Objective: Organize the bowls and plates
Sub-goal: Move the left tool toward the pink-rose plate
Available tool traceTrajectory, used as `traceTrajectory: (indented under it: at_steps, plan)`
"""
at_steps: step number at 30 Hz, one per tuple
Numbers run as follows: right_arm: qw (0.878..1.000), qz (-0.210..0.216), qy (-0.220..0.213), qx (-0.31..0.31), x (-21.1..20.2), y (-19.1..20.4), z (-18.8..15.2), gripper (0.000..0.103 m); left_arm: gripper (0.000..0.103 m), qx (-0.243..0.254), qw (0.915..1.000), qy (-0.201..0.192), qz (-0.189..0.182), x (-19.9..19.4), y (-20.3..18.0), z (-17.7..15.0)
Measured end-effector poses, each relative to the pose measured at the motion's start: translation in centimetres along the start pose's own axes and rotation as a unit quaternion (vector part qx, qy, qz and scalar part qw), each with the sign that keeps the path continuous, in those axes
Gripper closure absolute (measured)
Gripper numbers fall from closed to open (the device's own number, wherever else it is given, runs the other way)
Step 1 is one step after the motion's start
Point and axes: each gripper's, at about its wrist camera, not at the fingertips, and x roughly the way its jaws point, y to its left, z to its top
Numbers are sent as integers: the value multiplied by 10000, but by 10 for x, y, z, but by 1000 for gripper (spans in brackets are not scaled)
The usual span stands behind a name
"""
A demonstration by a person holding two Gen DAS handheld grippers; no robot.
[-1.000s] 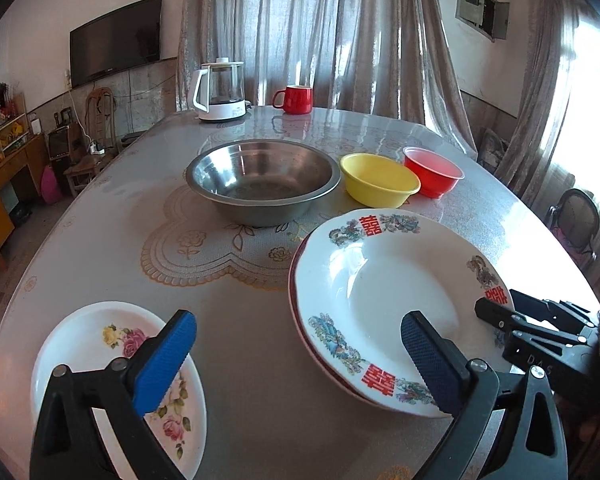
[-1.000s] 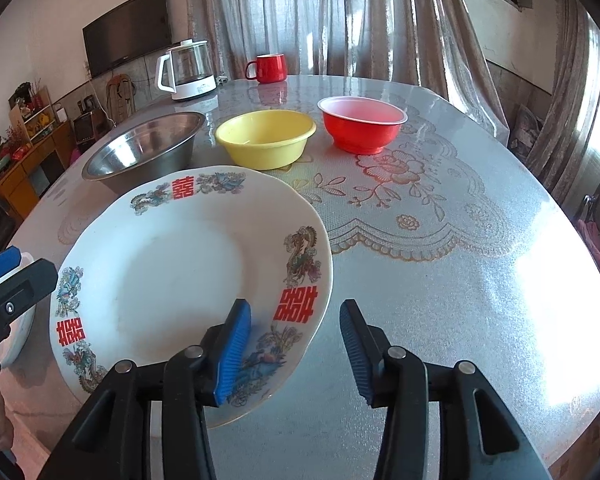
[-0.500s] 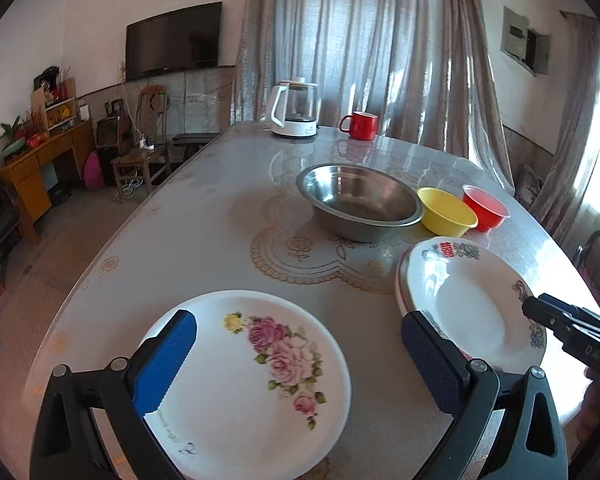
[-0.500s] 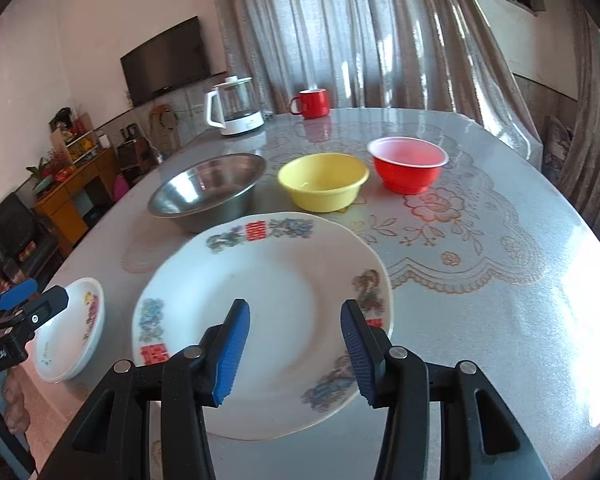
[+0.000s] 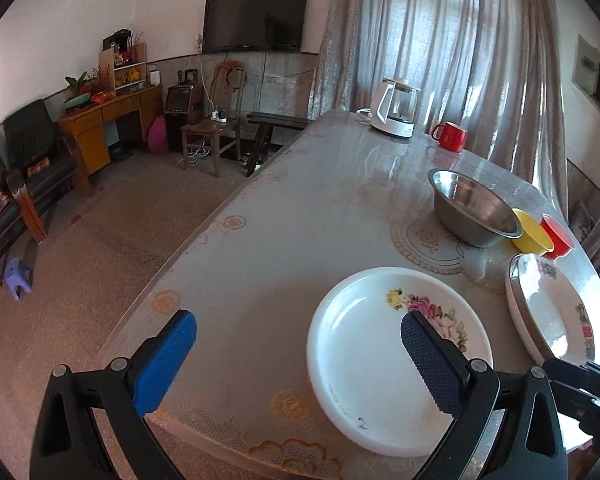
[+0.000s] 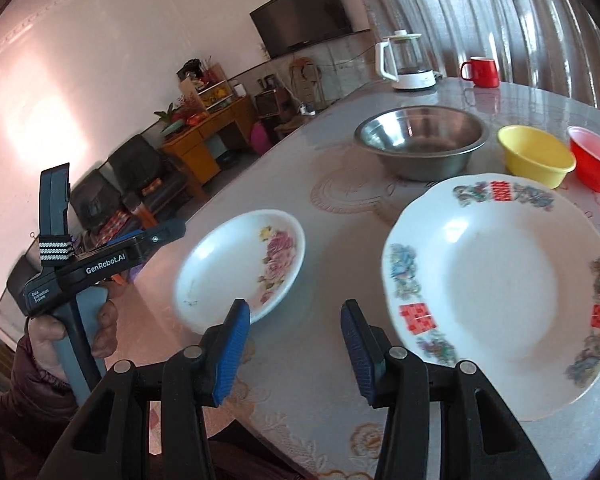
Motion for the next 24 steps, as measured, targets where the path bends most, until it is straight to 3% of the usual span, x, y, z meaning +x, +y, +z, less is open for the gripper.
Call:
traceTrajectory:
  at_steps: [7,24]
  plan:
    - [9992,208,352,-49,25,13,-7,55,0,-57,9998,144,158,4,6,-11]
    - [9973,332,600,262,44,5,-4,55,3,-146,9990,415,-111,11,9,-14]
